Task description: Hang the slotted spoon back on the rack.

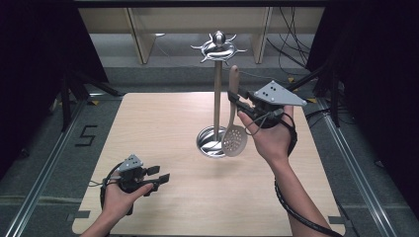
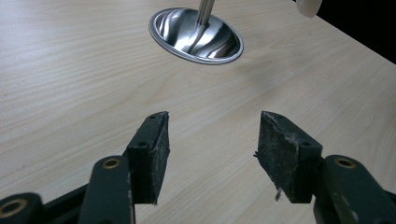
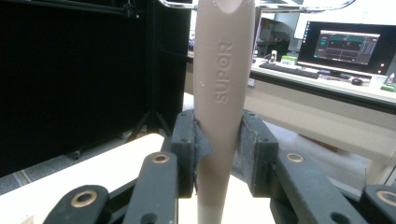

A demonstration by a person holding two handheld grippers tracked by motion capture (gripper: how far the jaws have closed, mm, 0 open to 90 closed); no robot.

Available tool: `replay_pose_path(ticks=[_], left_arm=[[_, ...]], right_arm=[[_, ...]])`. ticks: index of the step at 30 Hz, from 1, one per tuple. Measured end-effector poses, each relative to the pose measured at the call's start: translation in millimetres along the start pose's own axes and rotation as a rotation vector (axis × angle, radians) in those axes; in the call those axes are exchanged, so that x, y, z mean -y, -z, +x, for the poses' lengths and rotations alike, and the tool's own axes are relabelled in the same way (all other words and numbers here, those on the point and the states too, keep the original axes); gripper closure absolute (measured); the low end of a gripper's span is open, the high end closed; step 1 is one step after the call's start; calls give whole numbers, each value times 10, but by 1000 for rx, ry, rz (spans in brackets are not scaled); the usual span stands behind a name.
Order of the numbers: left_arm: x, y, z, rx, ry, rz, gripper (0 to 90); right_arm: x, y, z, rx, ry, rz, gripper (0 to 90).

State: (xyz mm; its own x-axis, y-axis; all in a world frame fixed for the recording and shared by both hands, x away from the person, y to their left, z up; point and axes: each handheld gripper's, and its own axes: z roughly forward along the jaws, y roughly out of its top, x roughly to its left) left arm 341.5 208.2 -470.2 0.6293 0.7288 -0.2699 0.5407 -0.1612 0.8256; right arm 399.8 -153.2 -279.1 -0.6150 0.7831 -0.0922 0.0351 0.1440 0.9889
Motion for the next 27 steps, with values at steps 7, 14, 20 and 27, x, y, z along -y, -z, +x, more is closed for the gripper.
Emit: replay_pose_path(ticks=[7, 14, 20, 27], left_arm=[[3, -1, -4, -2, 13, 0, 426], [1, 2, -3, 1, 6, 0, 426], [2, -4, -5, 2, 5, -1, 426], [1, 1, 0, 2, 3, -1, 426]], right_arm=[[-5, -56, 6, -3, -10, 7, 703], [-23, -100, -20, 12, -4, 19, 702], [-32, -130, -29, 13, -12, 30, 702], [-36, -173, -45, 24, 6, 34, 703]])
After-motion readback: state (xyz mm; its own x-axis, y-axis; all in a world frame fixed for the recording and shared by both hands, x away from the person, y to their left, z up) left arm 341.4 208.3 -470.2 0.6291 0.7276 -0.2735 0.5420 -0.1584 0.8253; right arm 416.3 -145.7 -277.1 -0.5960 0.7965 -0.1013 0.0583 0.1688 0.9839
